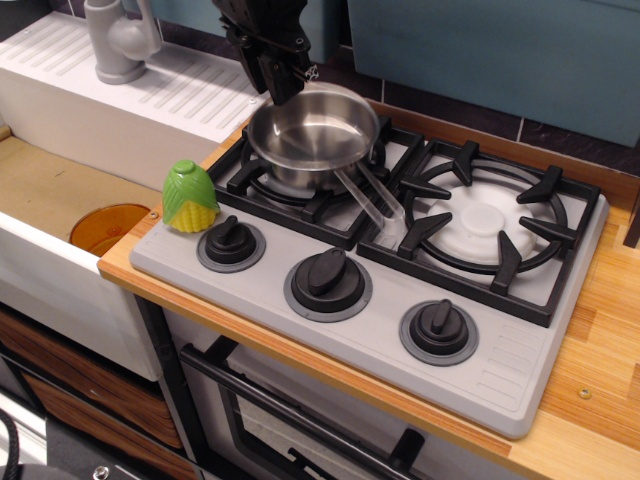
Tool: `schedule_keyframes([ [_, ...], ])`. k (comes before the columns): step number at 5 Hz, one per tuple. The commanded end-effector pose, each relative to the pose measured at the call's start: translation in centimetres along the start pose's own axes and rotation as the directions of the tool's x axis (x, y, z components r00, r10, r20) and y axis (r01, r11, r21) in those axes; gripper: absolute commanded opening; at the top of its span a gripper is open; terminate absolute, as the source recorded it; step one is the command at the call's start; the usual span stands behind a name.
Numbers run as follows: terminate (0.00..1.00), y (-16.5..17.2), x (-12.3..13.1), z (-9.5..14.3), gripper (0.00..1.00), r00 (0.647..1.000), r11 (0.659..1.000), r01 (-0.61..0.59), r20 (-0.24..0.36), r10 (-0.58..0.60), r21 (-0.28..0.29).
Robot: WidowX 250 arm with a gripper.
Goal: Put pot or pan on stove and put corncob in pot or pan
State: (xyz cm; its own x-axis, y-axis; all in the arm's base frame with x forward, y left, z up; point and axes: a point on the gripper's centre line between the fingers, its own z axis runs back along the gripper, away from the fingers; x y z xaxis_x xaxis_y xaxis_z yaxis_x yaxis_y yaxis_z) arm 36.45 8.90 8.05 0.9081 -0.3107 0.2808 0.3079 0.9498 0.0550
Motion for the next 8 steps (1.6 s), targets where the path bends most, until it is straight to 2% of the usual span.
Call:
schedule_keyframes([
  [1, 0.00, -0.7, 0.9, 2.6, 1.00, 0.999, 1.000, -0.001, 0.032, 0.000, 0.028],
  [3, 0.00, -1.1, 1.3, 5.3, 1.00, 1.000, 0.999, 0.003, -0.030, -0.001, 0.039],
  [4, 0.00, -1.6, 2.5, 6.5, 1.00, 0.994, 0.997, 0.068, -0.090, -0.064, 0.045],
  [7, 0.00, -1.6, 2.5, 6.5, 1.00, 0.994, 0.997, 0.068, -0.090, -0.064, 0.045],
  [8, 0.00, -1.4, 0.9, 7.3, 1.00, 0.997, 0.996, 0.040, -0.074, -0.035, 0.075],
])
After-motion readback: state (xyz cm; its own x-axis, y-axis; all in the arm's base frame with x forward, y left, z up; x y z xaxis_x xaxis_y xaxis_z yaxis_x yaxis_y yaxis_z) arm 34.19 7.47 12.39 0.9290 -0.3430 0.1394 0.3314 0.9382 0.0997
